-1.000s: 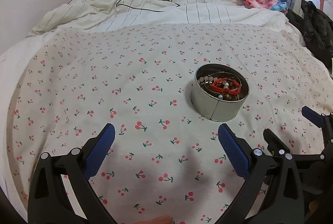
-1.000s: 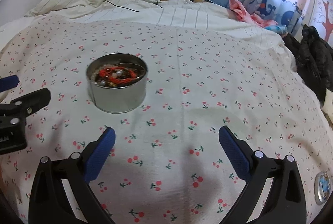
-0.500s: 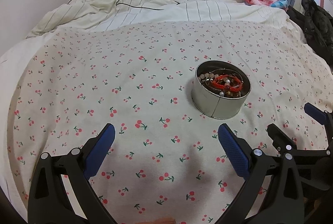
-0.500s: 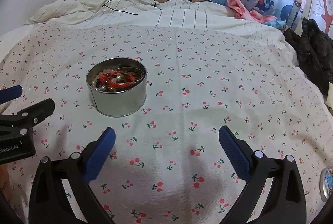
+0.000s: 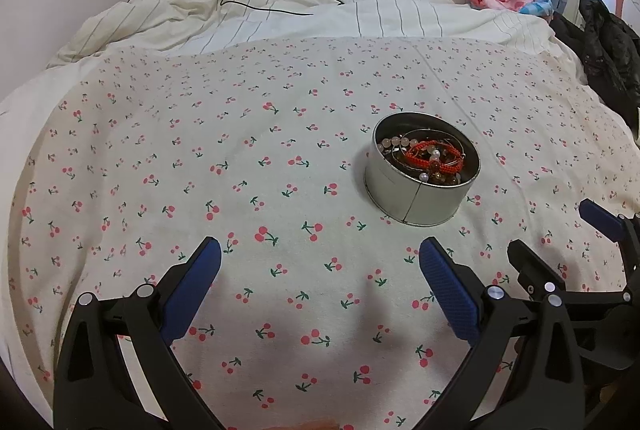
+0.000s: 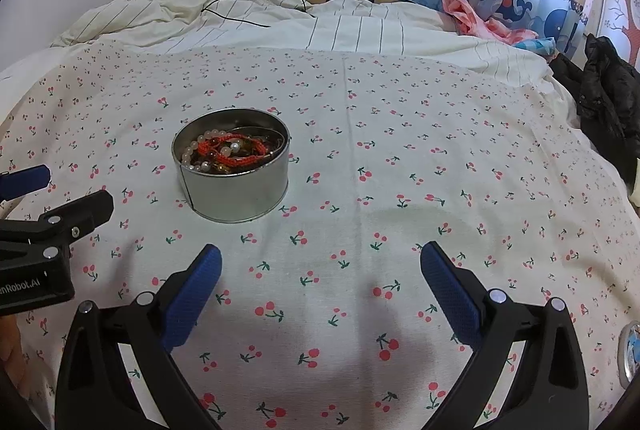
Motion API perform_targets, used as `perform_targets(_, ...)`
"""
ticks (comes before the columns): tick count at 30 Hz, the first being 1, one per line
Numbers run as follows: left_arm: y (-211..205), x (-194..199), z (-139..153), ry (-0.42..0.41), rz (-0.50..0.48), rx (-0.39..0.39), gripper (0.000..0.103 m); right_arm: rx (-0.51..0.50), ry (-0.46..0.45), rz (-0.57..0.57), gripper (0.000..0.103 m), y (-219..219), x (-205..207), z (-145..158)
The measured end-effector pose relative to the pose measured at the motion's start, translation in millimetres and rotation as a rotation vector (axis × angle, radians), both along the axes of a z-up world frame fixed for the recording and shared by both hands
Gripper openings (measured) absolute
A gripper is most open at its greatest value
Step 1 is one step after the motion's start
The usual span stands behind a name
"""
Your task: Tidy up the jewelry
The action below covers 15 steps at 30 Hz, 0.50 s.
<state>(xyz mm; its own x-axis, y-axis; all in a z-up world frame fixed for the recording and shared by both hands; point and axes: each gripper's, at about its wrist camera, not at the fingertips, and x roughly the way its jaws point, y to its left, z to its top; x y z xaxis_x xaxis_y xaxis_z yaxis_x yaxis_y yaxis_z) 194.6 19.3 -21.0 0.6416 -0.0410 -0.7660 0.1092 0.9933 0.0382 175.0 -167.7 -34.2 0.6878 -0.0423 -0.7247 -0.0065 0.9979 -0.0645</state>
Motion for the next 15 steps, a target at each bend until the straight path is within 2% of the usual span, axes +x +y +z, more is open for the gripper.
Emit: perform_targets(15, -4.0, -1.7, 0.3, -0.009, 0.001, 0.027, 0.095, 0.001, 0.0, 0.005, 0.095, 3.5, 1.6, -2.1)
